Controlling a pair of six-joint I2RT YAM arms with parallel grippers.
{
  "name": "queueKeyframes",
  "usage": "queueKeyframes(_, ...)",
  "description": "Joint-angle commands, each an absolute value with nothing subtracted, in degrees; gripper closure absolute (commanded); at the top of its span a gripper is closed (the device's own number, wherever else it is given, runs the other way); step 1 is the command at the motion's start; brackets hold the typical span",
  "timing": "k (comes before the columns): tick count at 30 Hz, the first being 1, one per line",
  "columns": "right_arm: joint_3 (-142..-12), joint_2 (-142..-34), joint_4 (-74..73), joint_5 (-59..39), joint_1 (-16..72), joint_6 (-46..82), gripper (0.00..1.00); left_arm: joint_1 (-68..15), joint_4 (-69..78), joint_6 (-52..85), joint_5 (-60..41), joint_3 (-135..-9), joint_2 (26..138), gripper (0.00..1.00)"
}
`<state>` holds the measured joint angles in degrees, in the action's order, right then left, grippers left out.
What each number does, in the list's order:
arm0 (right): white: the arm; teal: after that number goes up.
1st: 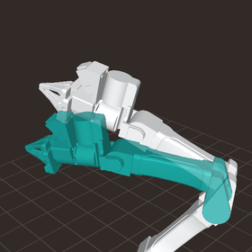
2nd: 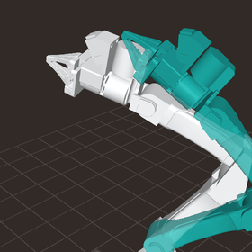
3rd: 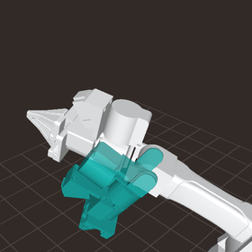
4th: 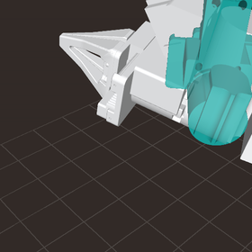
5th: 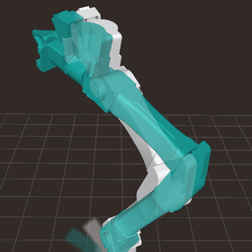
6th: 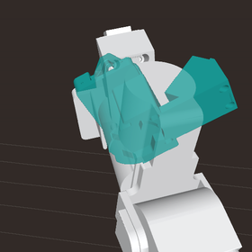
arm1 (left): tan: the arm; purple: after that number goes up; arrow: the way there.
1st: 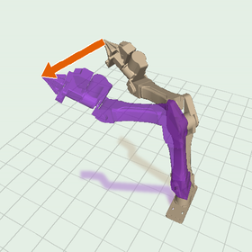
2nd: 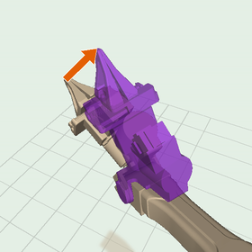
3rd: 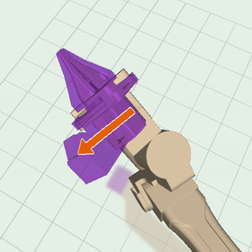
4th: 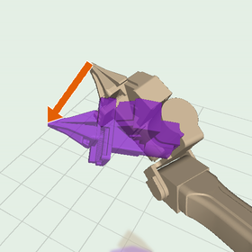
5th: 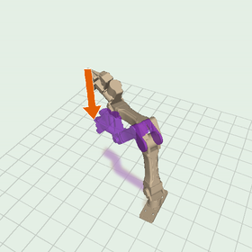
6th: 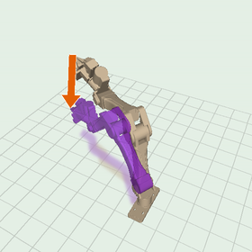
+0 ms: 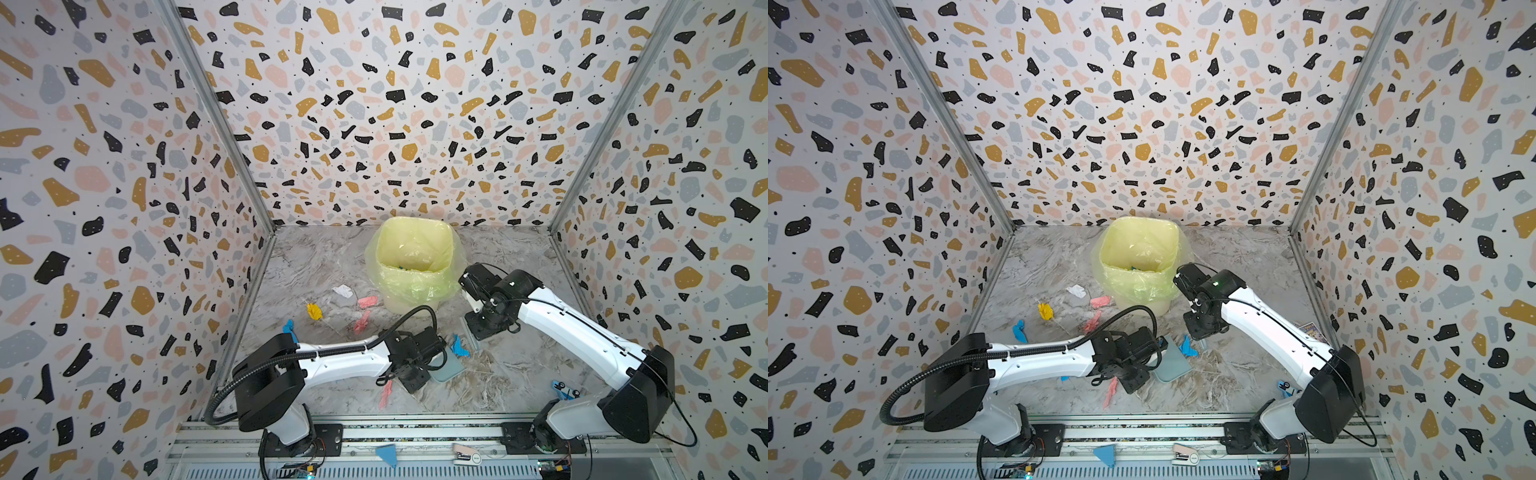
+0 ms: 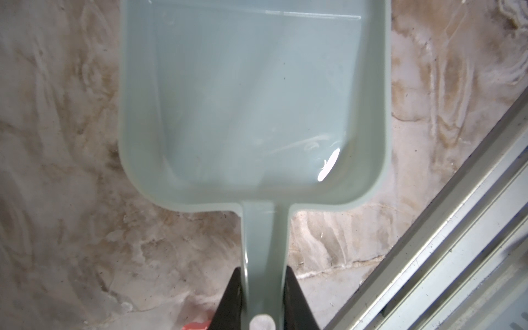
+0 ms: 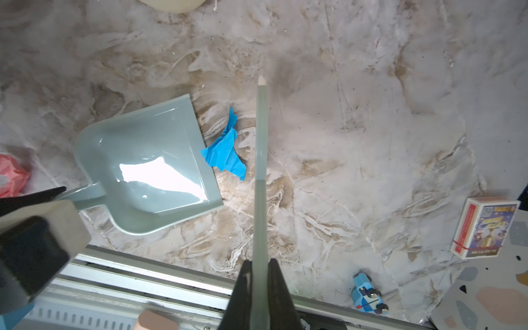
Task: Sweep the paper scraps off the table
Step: 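Brush the blue scrap into the dustpan held by the left gripper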
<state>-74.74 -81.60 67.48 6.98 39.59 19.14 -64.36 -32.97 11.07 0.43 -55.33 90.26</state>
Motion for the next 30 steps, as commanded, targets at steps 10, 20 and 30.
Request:
queueKeyframes(10,-75.7,-85.0,66.3,3.9,42.3,14.4,1.0,-64.1,-32.7,10.3,-0.7,-57.5,91.6,0.82)
queueKeyframes(20,-80.4,-84.1,69.3,-5.0,45.9,13.9,1.0,-64.1,-32.8,10.1,-1.0,-57.9,92.8,0.82)
queueKeyframes(30,-82.4,-82.8,72.9,0.7,43.6,14.5,1.0,-64.1,-32.6,10.2,-1.2,-57.9,93.2,0.81)
